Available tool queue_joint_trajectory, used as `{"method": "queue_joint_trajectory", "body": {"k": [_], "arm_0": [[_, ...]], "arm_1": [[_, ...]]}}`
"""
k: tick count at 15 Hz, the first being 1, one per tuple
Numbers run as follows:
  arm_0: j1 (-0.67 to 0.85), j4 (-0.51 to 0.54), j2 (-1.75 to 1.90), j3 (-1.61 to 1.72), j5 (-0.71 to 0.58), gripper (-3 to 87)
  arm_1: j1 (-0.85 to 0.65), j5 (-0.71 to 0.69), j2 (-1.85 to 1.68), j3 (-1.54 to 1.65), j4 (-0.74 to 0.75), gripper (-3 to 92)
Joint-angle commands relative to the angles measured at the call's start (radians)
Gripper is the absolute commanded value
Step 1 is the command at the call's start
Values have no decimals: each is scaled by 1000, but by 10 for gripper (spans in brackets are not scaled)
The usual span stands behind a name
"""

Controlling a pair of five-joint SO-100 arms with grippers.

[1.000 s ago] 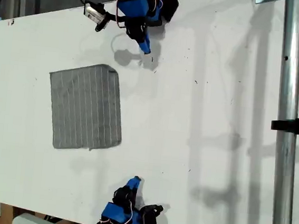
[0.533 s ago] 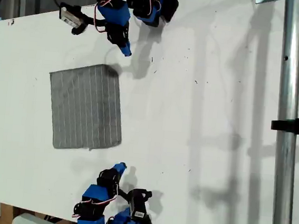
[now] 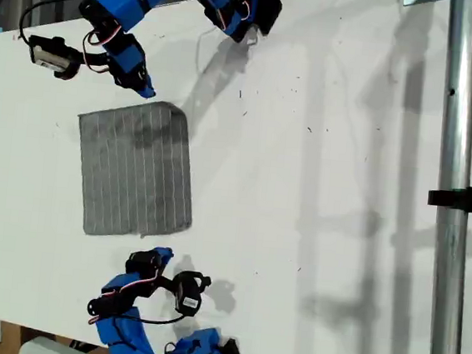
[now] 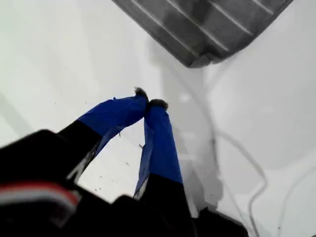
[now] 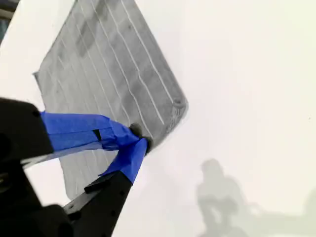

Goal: Grasp corners of a towel and fold twice.

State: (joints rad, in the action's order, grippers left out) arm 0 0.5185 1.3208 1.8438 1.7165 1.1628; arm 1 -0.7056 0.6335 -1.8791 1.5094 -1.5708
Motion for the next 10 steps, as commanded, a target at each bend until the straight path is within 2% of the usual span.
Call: {"method": "queue_joint_trajectory", "body": {"k": [1, 2, 3, 4, 7, 10], "arm_0": [[87, 54, -86, -121, -34, -27], [92, 84, -140, -178, -44, -26], [89, 110, -179, -232, -51, -24], [86, 124, -207, -267, -52, -23], [80, 126, -222, -290, -51, -23], [72, 132, -222, -290, -52, -23]], "arm_1": [[-58, -51, 87, -166, 11, -3], [-75, -78, 115, -196, 8, 49], [-91, -112, 149, -233, -12, 190], [-103, -149, 170, -247, -15, 291], [-126, -186, 196, -219, 2, 302], [-155, -249, 227, -91, 115, 332]]}}
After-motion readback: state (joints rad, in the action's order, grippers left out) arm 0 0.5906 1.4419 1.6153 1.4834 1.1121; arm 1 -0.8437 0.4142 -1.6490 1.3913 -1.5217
